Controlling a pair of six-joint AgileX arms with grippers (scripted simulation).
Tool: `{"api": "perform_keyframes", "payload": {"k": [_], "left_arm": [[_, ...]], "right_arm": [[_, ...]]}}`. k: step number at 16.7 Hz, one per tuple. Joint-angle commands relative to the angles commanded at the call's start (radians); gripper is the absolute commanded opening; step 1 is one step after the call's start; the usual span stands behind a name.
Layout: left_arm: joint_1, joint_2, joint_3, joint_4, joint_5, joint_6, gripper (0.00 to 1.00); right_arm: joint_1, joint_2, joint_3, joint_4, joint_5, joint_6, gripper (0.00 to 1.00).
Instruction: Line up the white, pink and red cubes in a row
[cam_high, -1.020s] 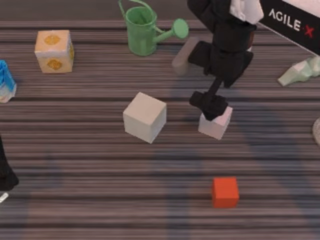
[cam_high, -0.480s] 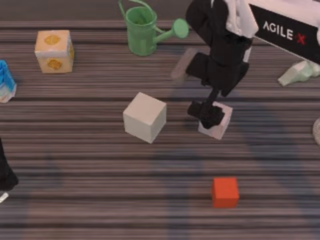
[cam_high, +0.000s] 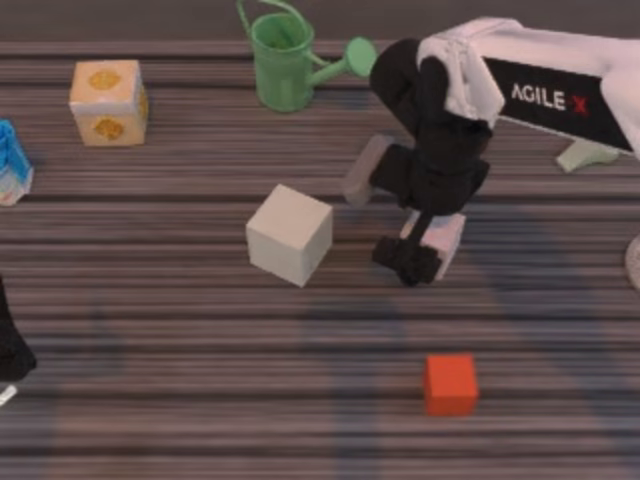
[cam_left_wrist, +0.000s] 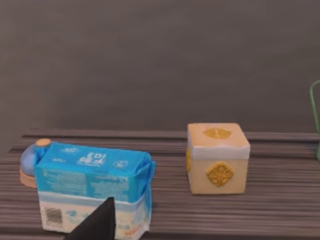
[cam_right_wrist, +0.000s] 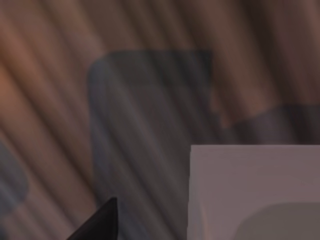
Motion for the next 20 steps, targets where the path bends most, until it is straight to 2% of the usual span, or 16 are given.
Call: {"api": "perform_keyframes", "payload": {"k": [2,15,20], "left_arm": [[0.000,0.000,0.000,0.000,0.000,0.000,1.00],[0.000,0.000,0.000,0.000,0.000,0.000,1.00],[0.000,0.000,0.000,0.000,0.000,0.000,1.00]], "right_arm": [[0.000,0.000,0.000,0.000,0.000,0.000,1.00],[0.000,0.000,0.000,0.000,0.000,0.000,0.02],[0.000,0.000,0.000,0.000,0.000,0.000,0.00]]}}
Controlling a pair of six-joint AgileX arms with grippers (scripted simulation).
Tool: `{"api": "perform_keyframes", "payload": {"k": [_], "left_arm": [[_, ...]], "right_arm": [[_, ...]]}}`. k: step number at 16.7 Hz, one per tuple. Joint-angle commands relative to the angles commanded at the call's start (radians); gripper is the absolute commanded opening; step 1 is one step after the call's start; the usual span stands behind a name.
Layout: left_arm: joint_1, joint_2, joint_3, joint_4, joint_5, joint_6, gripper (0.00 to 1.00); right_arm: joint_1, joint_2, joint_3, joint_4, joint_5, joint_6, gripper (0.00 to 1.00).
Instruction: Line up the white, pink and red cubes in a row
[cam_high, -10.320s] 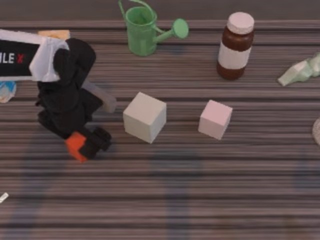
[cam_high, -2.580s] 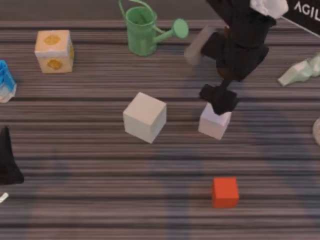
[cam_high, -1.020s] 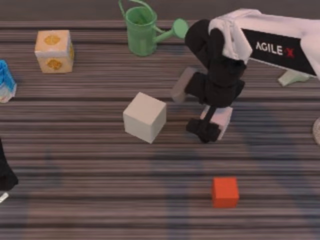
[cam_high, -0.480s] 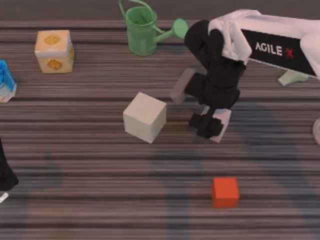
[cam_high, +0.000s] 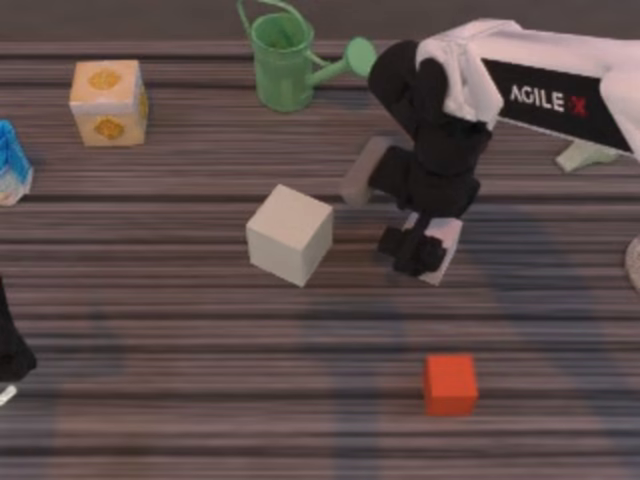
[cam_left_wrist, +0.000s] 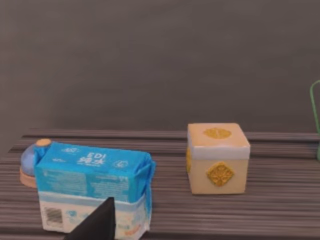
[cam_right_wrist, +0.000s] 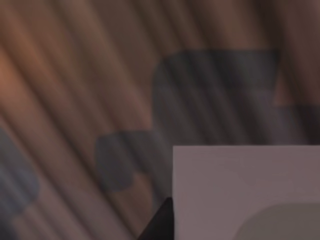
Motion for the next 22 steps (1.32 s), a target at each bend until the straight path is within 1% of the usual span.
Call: {"api": "perform_keyframes", "payload": {"k": [3,4,6,13,18,20,22], "left_arm": [[0.000,0.000,0.000,0.000,0.000,0.000,1.00],[0.000,0.000,0.000,0.000,0.000,0.000,1.00],[0.000,0.000,0.000,0.000,0.000,0.000,1.00],[0.000,0.000,0.000,0.000,0.000,0.000,1.00],[0.000,0.000,0.000,0.000,0.000,0.000,1.00],[0.000,0.000,0.000,0.000,0.000,0.000,1.00],[0.000,0.000,0.000,0.000,0.000,0.000,1.00]], "right_arm": [[0.000,0.000,0.000,0.000,0.000,0.000,0.00],[-0.001,-0.024,0.001,-0.012,-0.008,0.008,0.00],[0.001,-0.026,0.017,-0.029,-0.008,0.006,0.00],[0.007,-0.070,0.184,-0.245,-0.009,0.006,0.00],[0.005,-0.073,0.188,-0.250,-0.009,0.007,0.00],[0.034,-0.107,0.151,-0.236,-0.010,-0.002,0.00],[0.088,-0.168,0.073,-0.212,-0.011,-0.018,0.00]]}}
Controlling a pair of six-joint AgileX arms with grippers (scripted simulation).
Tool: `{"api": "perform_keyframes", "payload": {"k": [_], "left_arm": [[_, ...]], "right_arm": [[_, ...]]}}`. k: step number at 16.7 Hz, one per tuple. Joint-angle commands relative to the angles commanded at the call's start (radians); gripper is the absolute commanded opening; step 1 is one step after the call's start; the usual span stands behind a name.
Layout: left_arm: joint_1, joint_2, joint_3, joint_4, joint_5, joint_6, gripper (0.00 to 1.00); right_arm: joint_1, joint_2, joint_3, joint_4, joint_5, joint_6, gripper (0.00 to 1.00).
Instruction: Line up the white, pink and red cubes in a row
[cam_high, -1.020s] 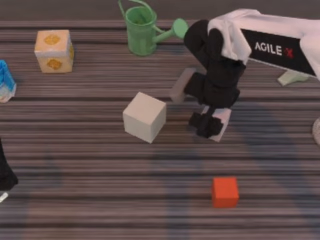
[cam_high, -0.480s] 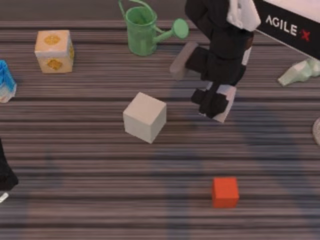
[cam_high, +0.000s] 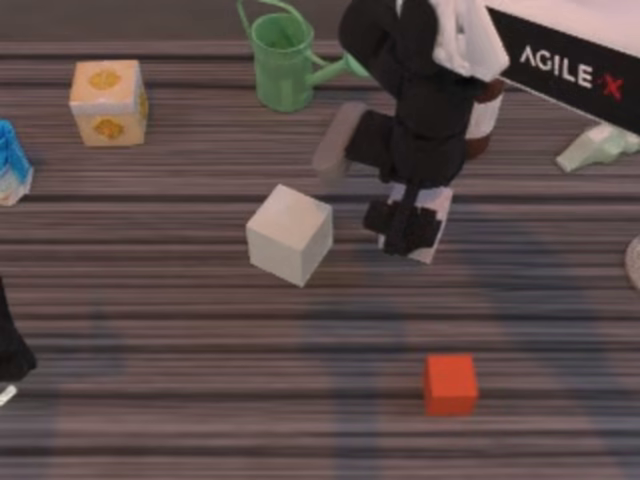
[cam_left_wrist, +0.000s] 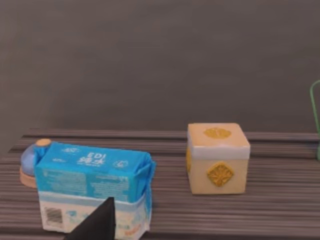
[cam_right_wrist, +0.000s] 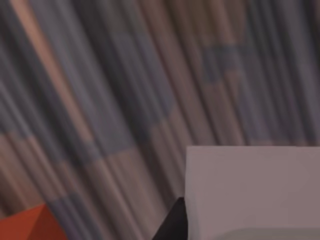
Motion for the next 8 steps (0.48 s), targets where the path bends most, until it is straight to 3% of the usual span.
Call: {"api": "perform_keyframes", "payload": {"k": [8], "left_arm": [[0.000,0.000,0.000,0.000,0.000,0.000,1.00]], "right_arm": [[0.272,-0.273,-0.395,0.100,-0.005,-0.086,0.00]]}}
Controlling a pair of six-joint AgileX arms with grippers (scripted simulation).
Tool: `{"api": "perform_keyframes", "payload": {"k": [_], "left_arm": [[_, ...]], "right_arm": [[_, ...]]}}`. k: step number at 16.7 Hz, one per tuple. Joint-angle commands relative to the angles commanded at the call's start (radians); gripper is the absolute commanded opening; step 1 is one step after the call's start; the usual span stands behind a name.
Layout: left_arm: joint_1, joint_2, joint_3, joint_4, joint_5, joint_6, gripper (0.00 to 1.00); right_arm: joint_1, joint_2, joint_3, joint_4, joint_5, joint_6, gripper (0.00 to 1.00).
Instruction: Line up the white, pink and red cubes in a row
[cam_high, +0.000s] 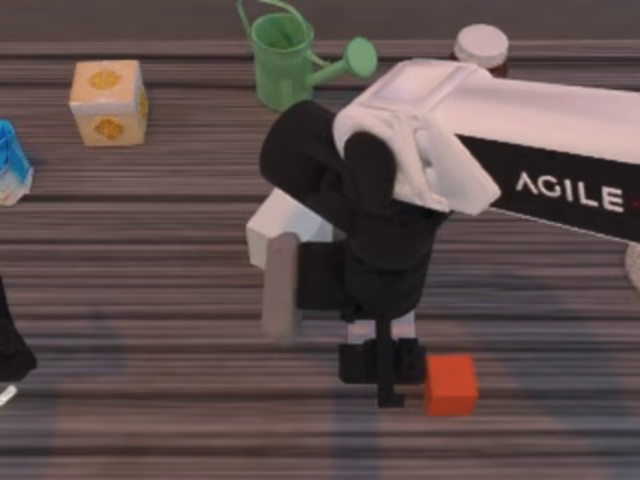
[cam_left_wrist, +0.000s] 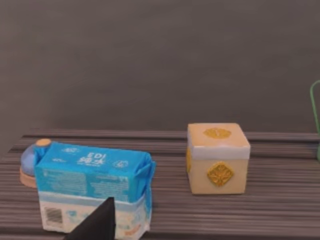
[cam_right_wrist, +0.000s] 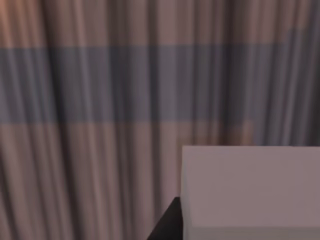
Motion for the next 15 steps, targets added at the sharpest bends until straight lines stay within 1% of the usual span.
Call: {"api": "perform_keyframes", "payload": {"k": [2,7,12,15], "left_arm": [[0.000,0.000,0.000,0.000,0.000,0.000,1.00],[0.000,0.000,0.000,0.000,0.000,0.000,1.00],[0.000,0.000,0.000,0.000,0.000,0.000,1.00],[0.000,0.000,0.000,0.000,0.000,0.000,1.00]], "right_arm": [[0.015,-0.014,-0.015,0.006,0.000,-0.005,0.00],[0.011,-0.006,-0.027,0.020,0.000,-0.002,0.00],[0.013,0.043,-0.148,0.205,0.000,-0.001,0.00],[0.016,0.062,-0.192,0.259,0.001,-0.002,0.00]]}}
